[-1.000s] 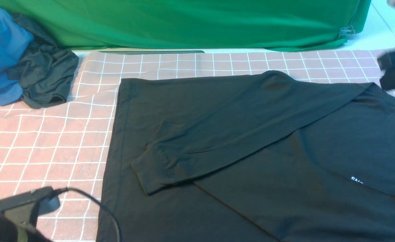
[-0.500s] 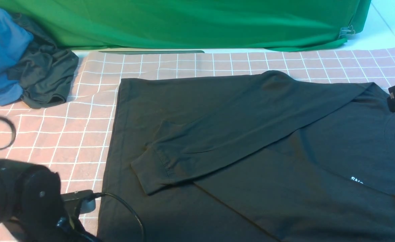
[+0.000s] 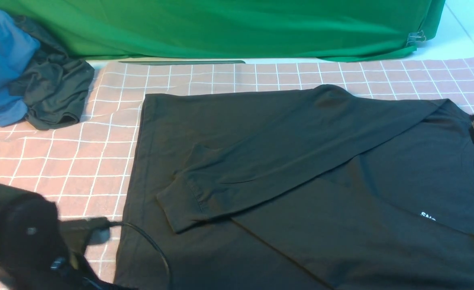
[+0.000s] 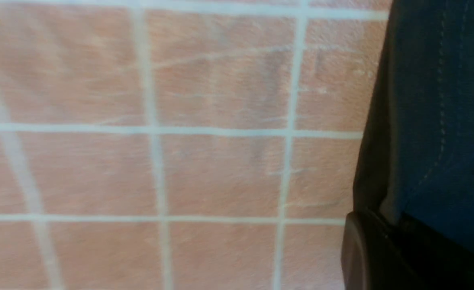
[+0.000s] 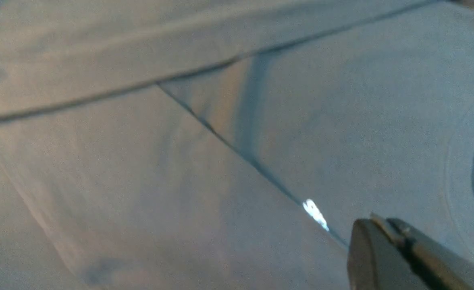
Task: Fold a long-sleeved shirt over a pink coffee tablecloth.
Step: 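Grasp the near edge of the shirt at its hem and shoulder corners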
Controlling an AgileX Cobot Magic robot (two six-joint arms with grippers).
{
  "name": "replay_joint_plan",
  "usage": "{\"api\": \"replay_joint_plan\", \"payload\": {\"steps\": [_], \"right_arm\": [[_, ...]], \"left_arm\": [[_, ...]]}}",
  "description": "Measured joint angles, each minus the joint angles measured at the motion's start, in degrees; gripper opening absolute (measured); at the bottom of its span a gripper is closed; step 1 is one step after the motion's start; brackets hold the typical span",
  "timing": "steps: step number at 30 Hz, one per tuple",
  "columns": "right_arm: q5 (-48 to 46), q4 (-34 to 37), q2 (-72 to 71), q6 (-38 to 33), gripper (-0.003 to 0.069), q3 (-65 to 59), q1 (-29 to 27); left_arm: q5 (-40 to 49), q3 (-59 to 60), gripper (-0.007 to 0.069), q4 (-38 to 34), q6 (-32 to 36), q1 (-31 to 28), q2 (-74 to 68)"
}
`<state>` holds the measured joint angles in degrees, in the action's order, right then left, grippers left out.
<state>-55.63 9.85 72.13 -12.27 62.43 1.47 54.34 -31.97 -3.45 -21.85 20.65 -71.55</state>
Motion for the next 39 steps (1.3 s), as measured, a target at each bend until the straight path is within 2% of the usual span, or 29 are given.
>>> {"api": "replay_joint_plan", "payload": {"steps": [5, 9, 14, 18, 21, 22, 23, 25, 26, 32, 35, 38, 39], "right_arm": [[-3.1, -3.3, 0.0, 0.8, 0.0063, -0.6, 0.0], [-5.6, -3.6, 0.0, 2.3, 0.0077, -3.1, 0.0], [-7.5, -2.1, -0.1, 3.2, 0.0136, -12.5, 0.0], [-5.1, -1.8, -0.2, 4.8, 0.0237, -22.2, 0.0], [-0.5, -1.8, -0.2, 7.2, 0.0324, -27.5, 0.0], [3.5, -1.8, -0.3, 8.2, 0.0389, -30.4, 0.0], [3.9, -1.9, -0.3, 8.3, 0.0396, -31.1, 0.0], [7.8, -2.7, -0.3, 10.8, 0.0472, -33.6, 0.0], [8.5, -3.0, -0.2, 11.7, 0.0487, -33.9, 0.0], [9.5, -3.7, 0.3, 13.5, 0.0516, -34.2, 0.0], [6.2, -3.8, 0.3, 13.6, 0.0519, -33.2, 0.0], [3.5, -2.5, -0.1, 9.9, 0.0519, -32.5, 0.0], [3.4, -0.4, -0.5, 6.6, 0.0519, -32.5, 0.7]], "left_arm": [[5.4, -0.2, 0.0026, 9.7, -4.9, 0.0, 8.3], [6.9, -0.2, 0.0026, 11.1, -6.1, 0.0, 11.8], [6.4, -0.2, 0.0027, 10.6, -6.5, 0.0, 13.1], [5.2, -0.2, 0.0028, 10.4, -6.6, 0.0, 13.1], [4.7, -0.2, 0.0027, 10.4, -6.6, 0.0, 13.1], [4.5, -0.2, 0.0027, 10.4, -6.6, 0.0, 13.1], [4.4, -0.2, 0.0027, 10.4, -6.6, 0.0, 13.1], [4.2, -0.2, 0.0027, 10.3, -7.1, 0.0, 13.1], [4.0, -0.2, 0.0027, 10.3, -7.3, 0.0, 13.2], [3.9, -0.2, 0.0027, 10.3, -7.6, 0.0, 13.2], [3.9, -0.2, 0.0028, 10.3, -7.6, 0.0, 13.2], [3.8, -0.2, 0.0029, 10.1, -7.6, 0.0, 13.2], [3.2, -0.2, 0.0029, 10.1, -7.6, 0.0, 13.2]]}}
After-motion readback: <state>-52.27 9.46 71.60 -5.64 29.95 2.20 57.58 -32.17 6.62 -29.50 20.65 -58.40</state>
